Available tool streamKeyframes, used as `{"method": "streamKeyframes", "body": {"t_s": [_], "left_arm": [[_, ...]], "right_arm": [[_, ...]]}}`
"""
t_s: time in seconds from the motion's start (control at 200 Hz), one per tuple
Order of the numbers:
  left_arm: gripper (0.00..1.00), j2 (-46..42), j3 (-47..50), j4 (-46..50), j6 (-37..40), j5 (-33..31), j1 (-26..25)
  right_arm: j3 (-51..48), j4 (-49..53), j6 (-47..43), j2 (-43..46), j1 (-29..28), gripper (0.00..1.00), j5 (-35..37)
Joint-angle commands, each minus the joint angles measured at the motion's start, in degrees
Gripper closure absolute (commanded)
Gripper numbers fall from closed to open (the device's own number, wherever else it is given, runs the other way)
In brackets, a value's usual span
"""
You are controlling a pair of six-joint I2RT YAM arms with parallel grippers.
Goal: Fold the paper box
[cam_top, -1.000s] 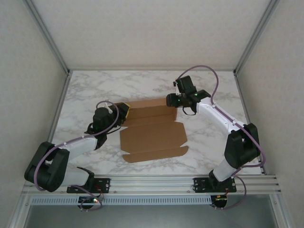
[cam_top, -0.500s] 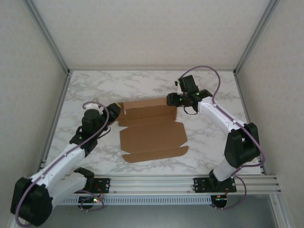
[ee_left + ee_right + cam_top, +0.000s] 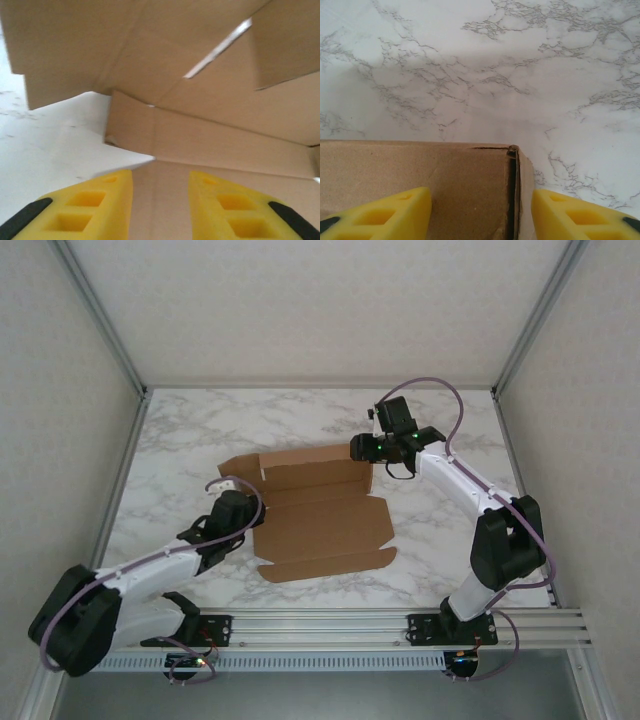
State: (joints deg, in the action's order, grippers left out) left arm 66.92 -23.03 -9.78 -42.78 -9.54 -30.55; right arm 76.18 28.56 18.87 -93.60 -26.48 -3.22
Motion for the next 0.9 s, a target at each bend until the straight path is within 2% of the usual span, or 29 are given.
{"method": "streamKeyframes", "body": {"t_s": [0.0,0.185,0.28,0.401,0.631,0.896], "left_arm": [[0.59,5.2,-2.6,-3.4,1.6,-5.3,0.5],[0.52,15.0,-8.1,-5.3,-0.7,-4.3,3.7],[0.47,17.8,-10.0,-6.3,-1.2,-4.3,4.0],[0.46,20.9,-12.7,-4.6,-0.7,-4.3,4.4],[0.39,23.6,-12.0,-5.1,-2.3,-1.2,6.9],[0.39,26.0,-11.0,-11.6,-0.6,4.2,8.2]], "right_arm": [[1.0,1.5,0.6,-0.6,0.4,0.45,-0.7],[0.9,1.7,0.3,-0.9,0.3,0.45,-0.5],[0.9,1.7,0.4,-0.9,0.3,0.45,-0.7],[1.1,1.6,0.5,-1.0,0.3,0.45,-0.9],[0.8,1.5,0.5,-0.9,0.3,0.45,-1.2],[0.2,0.9,0.5,-0.8,0.3,0.45,-2.8]]}}
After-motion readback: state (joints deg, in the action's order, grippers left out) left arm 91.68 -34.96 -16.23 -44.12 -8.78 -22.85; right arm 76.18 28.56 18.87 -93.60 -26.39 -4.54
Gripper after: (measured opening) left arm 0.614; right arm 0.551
